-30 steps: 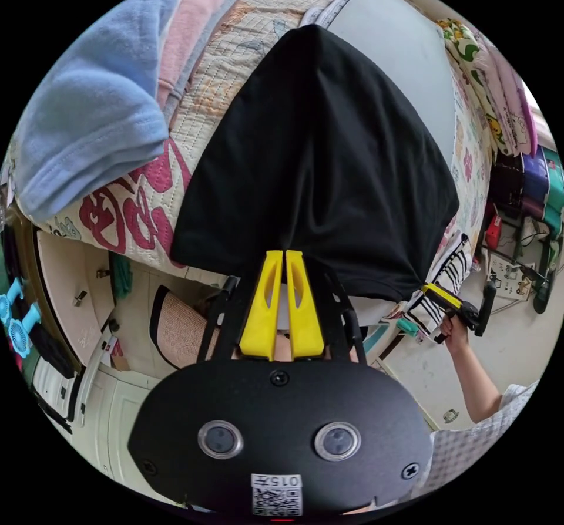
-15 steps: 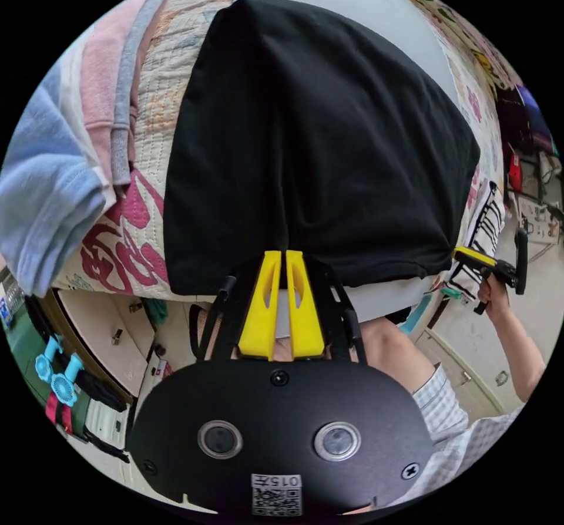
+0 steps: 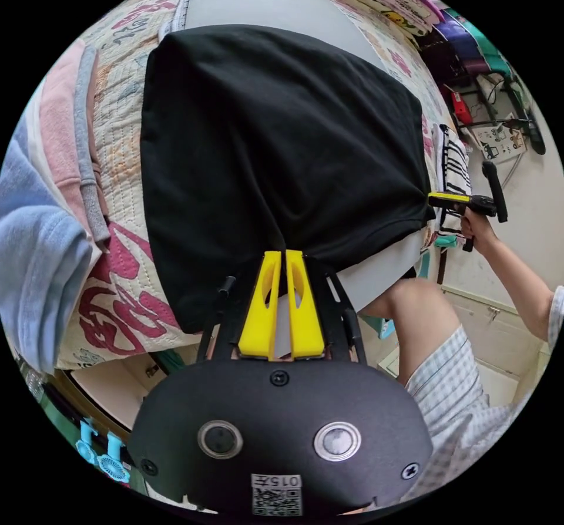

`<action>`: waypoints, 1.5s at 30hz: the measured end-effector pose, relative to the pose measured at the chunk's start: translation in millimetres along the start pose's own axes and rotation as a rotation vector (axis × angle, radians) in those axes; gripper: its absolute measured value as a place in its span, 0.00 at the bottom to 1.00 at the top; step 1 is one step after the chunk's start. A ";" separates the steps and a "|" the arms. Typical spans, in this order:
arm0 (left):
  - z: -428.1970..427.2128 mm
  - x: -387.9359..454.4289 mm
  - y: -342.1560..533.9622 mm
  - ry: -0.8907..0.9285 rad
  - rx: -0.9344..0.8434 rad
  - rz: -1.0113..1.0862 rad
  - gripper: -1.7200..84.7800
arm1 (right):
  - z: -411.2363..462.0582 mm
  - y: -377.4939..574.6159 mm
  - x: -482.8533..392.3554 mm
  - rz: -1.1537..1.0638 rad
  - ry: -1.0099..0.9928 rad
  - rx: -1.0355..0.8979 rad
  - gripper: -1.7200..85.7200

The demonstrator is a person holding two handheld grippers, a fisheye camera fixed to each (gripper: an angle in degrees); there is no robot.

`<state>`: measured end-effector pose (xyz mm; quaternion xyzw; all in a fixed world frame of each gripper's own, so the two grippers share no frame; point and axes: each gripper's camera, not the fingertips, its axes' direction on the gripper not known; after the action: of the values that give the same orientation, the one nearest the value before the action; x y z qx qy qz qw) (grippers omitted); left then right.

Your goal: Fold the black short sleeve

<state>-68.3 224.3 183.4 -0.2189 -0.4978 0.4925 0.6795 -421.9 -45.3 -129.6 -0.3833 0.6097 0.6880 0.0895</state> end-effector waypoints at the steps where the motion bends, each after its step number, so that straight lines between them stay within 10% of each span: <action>1: -0.8 1.7 3.1 -0.001 0.008 0.017 0.02 | 4.1 -1.9 2.4 -0.009 0.009 -0.002 0.03; 12: -13.2 60.4 82.6 -0.252 0.171 0.434 0.02 | 102.1 -94.4 57.6 -0.790 -0.013 -0.462 0.03; 19: -18.8 55.8 144.2 -0.243 0.375 0.423 0.02 | 191.7 -121.4 57.8 -0.865 0.065 -0.680 0.03; 30: -21.0 63.4 225.1 -0.342 0.570 0.359 0.03 | 238.8 -47.8 23.5 -0.299 0.376 -0.291 0.03; 45: -70.8 54.9 282.1 -0.331 0.559 0.192 0.01 | 199.0 171.0 -195.3 -0.320 0.883 0.210 0.01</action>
<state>-131.5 404.8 -42.5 0.0128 -0.4242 0.7005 0.5737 -471.3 161.4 119.0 -0.7167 0.5890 0.3717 -0.0350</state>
